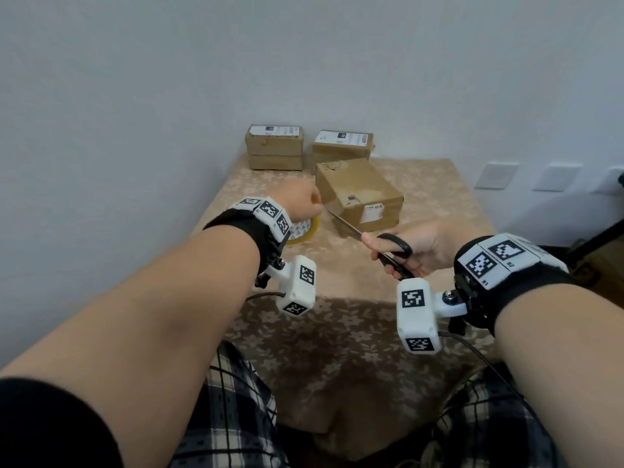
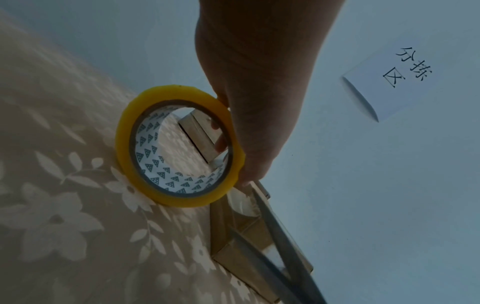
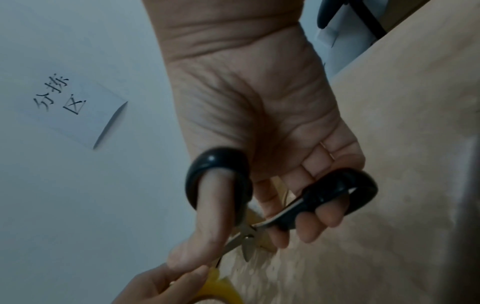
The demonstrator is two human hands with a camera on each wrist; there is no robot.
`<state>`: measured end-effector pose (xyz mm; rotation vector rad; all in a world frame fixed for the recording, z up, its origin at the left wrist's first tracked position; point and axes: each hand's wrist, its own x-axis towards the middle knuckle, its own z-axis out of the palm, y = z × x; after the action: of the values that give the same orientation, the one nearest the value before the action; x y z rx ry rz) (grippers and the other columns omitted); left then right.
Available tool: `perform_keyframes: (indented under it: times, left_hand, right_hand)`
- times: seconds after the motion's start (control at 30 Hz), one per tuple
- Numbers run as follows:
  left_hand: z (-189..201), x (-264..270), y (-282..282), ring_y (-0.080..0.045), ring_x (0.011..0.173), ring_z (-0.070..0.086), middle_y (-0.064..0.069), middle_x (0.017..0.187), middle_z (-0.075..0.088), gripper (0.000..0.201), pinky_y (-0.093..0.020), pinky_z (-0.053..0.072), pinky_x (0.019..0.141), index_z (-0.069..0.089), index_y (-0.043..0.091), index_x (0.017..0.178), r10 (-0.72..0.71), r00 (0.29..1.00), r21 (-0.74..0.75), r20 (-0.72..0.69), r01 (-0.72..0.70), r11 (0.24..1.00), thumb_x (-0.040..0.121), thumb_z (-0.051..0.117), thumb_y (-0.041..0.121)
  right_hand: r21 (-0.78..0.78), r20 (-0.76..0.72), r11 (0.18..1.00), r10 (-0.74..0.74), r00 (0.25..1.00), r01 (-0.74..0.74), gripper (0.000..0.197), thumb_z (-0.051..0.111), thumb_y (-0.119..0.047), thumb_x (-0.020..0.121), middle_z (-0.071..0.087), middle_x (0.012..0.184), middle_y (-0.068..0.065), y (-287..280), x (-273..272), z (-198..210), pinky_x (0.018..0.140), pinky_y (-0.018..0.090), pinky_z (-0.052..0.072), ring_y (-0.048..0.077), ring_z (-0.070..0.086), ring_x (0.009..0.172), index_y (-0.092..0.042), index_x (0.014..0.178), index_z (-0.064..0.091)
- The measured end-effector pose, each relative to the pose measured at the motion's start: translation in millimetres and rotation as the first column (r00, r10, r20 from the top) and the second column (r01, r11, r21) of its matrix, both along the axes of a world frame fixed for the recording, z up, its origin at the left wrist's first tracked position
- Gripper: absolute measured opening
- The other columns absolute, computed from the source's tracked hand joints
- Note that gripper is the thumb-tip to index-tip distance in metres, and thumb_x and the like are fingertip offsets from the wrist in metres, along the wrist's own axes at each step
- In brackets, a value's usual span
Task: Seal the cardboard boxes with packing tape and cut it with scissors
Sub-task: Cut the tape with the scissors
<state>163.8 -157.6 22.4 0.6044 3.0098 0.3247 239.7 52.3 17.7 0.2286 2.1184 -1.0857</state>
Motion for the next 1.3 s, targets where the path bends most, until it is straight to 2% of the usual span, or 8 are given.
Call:
perform_keyframes:
  times: [0.2,0.33,0.43,0.63,0.8,1.0,1.2,1.3]
  left_hand:
    - [-0.5,1.1,-1.0,-0.019,0.097,0.06,-0.002,0.111,0.067,0.029,-0.033,0.048,0.085,0.069,0.011,0.108,-0.005,1.0,0.002,-0.003,0.005,1.0,0.094,0.049,0.028]
    - [0.7,0.9,2.4,-0.017,0.065,0.049,-0.005,0.08,0.058,0.028,-0.029,0.037,0.062,0.061,0.003,0.076,0.006,1.0,0.031,-0.022,-0.005,1.0,0.094,0.045,0.017]
    - [2.7,-3.9,3.3,-0.012,0.059,0.043,0.0,0.07,0.051,0.024,-0.026,0.031,0.055,0.056,0.009,0.071,0.04,0.998,0.038,-0.046,-0.038,0.999,0.092,0.047,0.015]
    - [10.0,-16.6,8.2,-0.015,0.078,0.051,0.004,0.075,0.053,0.011,-0.027,0.037,0.068,0.063,0.013,0.086,0.062,0.998,-0.04,-0.018,-0.063,0.997,0.089,0.06,0.022]
    - [17.0,-22.3,12.7,-0.02,0.077,0.055,-0.004,0.078,0.059,0.021,-0.029,0.045,0.065,0.067,0.007,0.088,0.087,0.993,-0.118,0.082,-0.077,0.99,0.087,0.062,0.028]
    - [16.9,-17.4,16.9,-0.021,0.059,0.044,-0.006,0.065,0.046,0.035,-0.024,0.031,0.047,0.045,0.007,0.061,0.136,0.985,-0.175,0.11,-0.115,0.978,0.093,0.049,0.019]
    - [11.3,-21.2,14.3,-0.023,0.073,0.047,-0.004,0.064,0.047,0.025,-0.026,0.032,0.049,0.054,0.008,0.067,0.166,0.98,-0.105,0.111,-0.155,0.982,0.089,0.057,0.019]
    - [9.4,-20.8,15.1,-0.024,0.076,0.055,-0.008,0.082,0.061,0.02,-0.029,0.04,0.06,0.069,0.005,0.091,0.196,0.973,-0.076,0.119,-0.188,0.979,0.085,0.064,0.023]
  right_hand:
    - [-0.028,-0.027,0.997,-0.078,0.997,0.077,0.056,0.059,-0.066,0.07,0.058,0.076,0.004,-10.8,4.5,-9.9,0.067,0.025,0.045,0.013,0.055,0.069,-0.016,0.094,0.056]
    - [-0.066,-0.07,0.991,-0.124,0.99,0.119,0.053,0.058,-0.064,0.078,0.061,0.09,0.006,-30.0,-0.3,-15.6,0.092,0.033,0.046,0.019,0.057,0.089,-0.016,0.1,0.058]
    - [-0.085,-0.138,0.984,-0.168,0.976,0.158,0.06,0.058,-0.065,0.079,0.063,0.089,0.006,-40.9,-7.2,-18.6,0.102,0.038,0.043,0.023,0.057,0.097,-0.013,0.11,0.057]
    - [-0.146,-0.19,0.975,-0.195,0.962,0.169,0.071,0.061,-0.067,0.074,0.065,0.084,0.008,-47.8,-18.2,-32.5,0.088,0.039,0.049,0.025,0.055,0.087,-0.01,0.117,0.058]
    - [-0.18,-0.291,0.968,-0.222,0.931,0.174,0.067,0.062,-0.065,0.075,0.063,0.072,0.005,-47.5,-18.7,-39.8,0.06,0.027,0.034,0.024,0.046,0.076,-0.009,0.111,0.062]
    - [-0.181,-0.356,0.967,-0.236,0.904,0.181,0.06,0.063,-0.063,0.078,0.064,0.066,0.002,-45.5,-19.7,-43.2,0.04,0.014,0.03,0.015,0.05,0.054,-0.012,0.11,0.064]
    - [-0.25,-0.331,0.948,-0.277,0.902,0.199,0.057,0.07,-0.056,0.077,0.063,0.065,0.005,-45.5,-18.6,-42.5,0.06,0.025,0.04,0.021,0.054,0.067,-0.009,0.108,0.063]
    - [-0.25,-0.33,0.946,-0.285,0.9,0.208,0.051,0.074,-0.055,0.072,0.063,0.06,0.004,-44.7,-18.3,-44.0,0.065,0.03,0.04,0.021,0.054,0.067,-0.011,0.097,0.064]
